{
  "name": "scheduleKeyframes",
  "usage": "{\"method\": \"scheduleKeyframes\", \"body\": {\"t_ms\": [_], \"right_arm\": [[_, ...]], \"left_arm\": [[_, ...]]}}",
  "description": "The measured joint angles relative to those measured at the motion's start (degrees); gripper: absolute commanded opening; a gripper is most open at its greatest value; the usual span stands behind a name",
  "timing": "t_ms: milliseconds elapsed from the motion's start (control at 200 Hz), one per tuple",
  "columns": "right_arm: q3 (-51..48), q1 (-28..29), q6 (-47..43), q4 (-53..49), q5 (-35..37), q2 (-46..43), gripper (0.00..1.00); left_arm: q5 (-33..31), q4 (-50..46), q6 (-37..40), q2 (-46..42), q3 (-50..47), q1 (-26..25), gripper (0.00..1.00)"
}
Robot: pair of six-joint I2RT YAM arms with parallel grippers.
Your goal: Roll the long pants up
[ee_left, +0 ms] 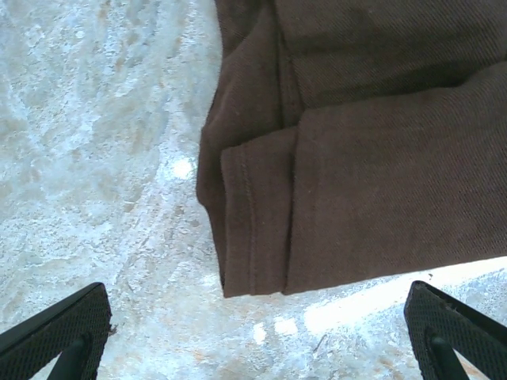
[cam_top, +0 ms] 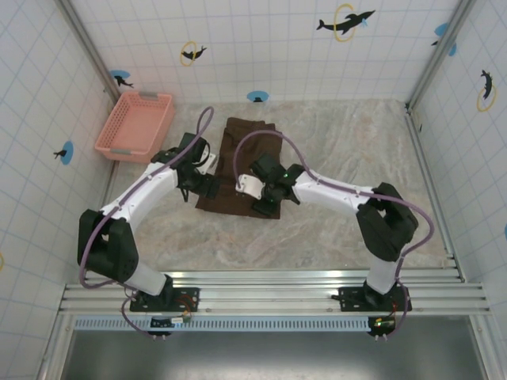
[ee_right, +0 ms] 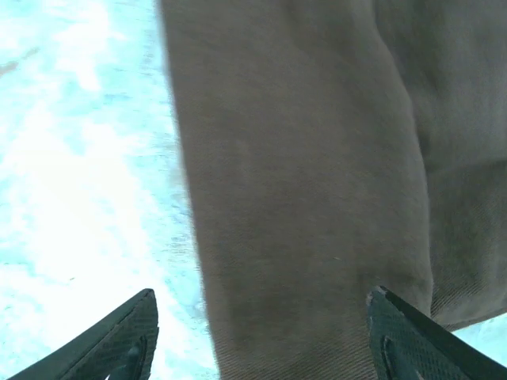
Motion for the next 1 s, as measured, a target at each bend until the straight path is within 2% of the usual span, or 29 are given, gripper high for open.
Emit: {"method": "scheduleKeyframes", "body": {"t_ms": [185,430,671,801,846,961,1001], "right_arm": [[-3.21,7.26,-4.81,4.02,8.63,0.00,0.74],[-6.51,9.16,-8.11,11.37,17.99,4.96,0.73],[-6.67,10.54,-10.97,18.84,24.20,9.11,0.72],[-6.27,11.98,-13.35,24.57,29.88,11.63,0.71],[-5.73,12.44,-14.32,26.69,32.17,12.94,0.65],[-3.91,13.20,-16.13,29.20,35.58,16.28,0.36],[-3.56,13.29,-16.61,29.33,35.71,16.98,0.30]], "left_arm": [[2.10,-0.09,0.46,0.00,0.59,3.76,0.97],[4.92,-0.24,1.68,-0.02,0.76,6.08,0.98],[6.62,-0.68,2.93,-0.52,0.81,7.39,0.98],[7.37,-0.68,3.39,-1.11,0.81,8.07,0.98],[7.89,-0.68,3.39,-1.16,0.85,8.28,0.98],[8.61,-0.68,3.39,-1.16,0.85,8.57,0.98],[8.79,-0.70,3.39,-1.16,0.85,8.57,0.97]]}}
